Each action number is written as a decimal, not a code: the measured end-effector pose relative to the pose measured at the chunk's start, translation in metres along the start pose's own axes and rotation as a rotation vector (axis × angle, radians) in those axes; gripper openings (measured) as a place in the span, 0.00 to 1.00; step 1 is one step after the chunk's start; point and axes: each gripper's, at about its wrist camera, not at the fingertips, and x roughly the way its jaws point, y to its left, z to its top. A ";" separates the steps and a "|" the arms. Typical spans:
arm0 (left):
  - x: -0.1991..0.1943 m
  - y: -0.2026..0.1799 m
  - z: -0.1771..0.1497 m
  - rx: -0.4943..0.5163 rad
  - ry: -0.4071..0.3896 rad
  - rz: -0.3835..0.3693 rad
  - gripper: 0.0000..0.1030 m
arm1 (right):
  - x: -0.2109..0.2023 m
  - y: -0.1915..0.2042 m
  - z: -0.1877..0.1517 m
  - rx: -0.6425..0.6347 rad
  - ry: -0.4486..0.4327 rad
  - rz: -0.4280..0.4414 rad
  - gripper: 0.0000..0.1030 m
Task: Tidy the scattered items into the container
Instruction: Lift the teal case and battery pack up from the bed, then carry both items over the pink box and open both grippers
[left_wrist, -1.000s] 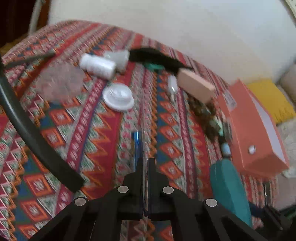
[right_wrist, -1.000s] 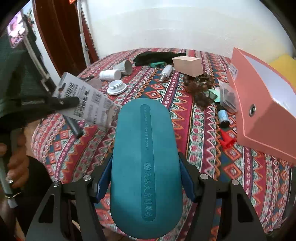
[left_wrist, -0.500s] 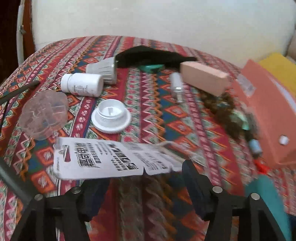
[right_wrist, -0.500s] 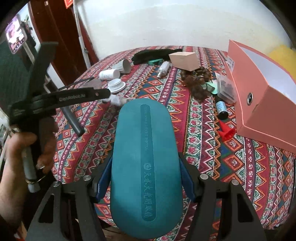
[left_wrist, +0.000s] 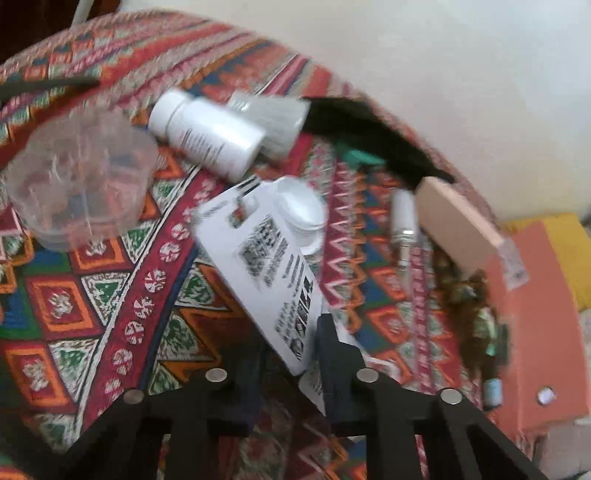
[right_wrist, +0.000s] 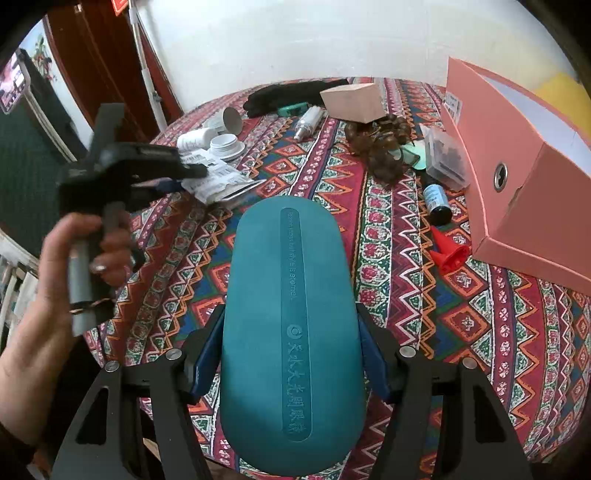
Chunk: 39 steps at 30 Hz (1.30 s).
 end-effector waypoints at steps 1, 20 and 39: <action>-0.008 -0.004 -0.003 0.016 -0.005 -0.004 0.16 | -0.002 0.001 0.000 -0.004 -0.006 0.001 0.66; -0.239 -0.070 -0.086 0.444 -0.283 -0.004 0.11 | -0.126 0.052 -0.024 -0.088 -0.240 0.033 0.66; -0.489 -0.110 -0.182 0.684 -0.753 0.018 0.11 | -0.354 0.166 -0.065 -0.366 -0.839 0.187 0.67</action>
